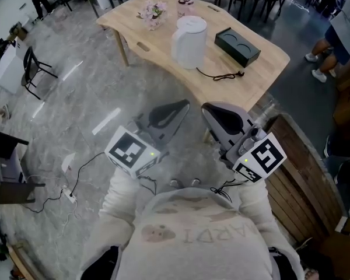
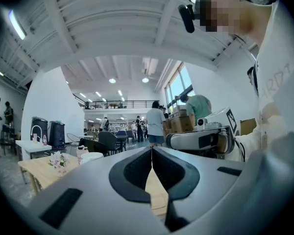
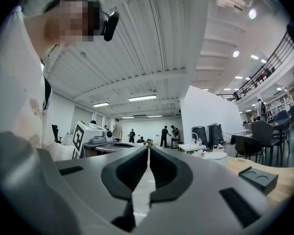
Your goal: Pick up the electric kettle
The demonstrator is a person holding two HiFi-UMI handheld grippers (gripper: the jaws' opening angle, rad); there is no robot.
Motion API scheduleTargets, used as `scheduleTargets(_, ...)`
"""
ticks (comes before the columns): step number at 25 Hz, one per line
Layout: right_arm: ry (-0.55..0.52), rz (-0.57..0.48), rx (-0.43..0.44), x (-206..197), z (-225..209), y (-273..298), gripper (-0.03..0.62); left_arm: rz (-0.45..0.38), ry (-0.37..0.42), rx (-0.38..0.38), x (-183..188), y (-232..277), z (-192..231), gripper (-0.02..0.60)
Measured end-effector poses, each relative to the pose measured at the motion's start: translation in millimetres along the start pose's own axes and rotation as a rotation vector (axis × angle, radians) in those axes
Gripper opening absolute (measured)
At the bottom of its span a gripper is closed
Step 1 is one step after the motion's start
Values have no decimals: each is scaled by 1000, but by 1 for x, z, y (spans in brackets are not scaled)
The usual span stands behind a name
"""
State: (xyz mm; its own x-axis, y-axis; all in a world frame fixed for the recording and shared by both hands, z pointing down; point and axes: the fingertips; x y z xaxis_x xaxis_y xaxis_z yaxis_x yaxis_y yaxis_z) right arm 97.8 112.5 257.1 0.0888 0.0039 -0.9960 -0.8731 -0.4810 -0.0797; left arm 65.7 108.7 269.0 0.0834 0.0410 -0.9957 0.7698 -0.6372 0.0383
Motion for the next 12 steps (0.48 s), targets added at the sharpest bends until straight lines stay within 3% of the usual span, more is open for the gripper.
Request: scheduleTargets(12, 40, 1, 55, -19, -28, -2, 23, 16, -23, 75, -12, 21, 17, 15)
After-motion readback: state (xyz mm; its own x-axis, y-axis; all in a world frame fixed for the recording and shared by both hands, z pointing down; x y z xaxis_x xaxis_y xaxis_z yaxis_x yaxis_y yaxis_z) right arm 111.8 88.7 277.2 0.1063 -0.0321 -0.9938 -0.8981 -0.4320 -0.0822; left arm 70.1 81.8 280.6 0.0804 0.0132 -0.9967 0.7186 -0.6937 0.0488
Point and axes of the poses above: the fingertips, and each gripper's own axes: y forward along the fingers, z to its left, x out of its top, and after that the axes turned 12 degrees about -x, right-handed
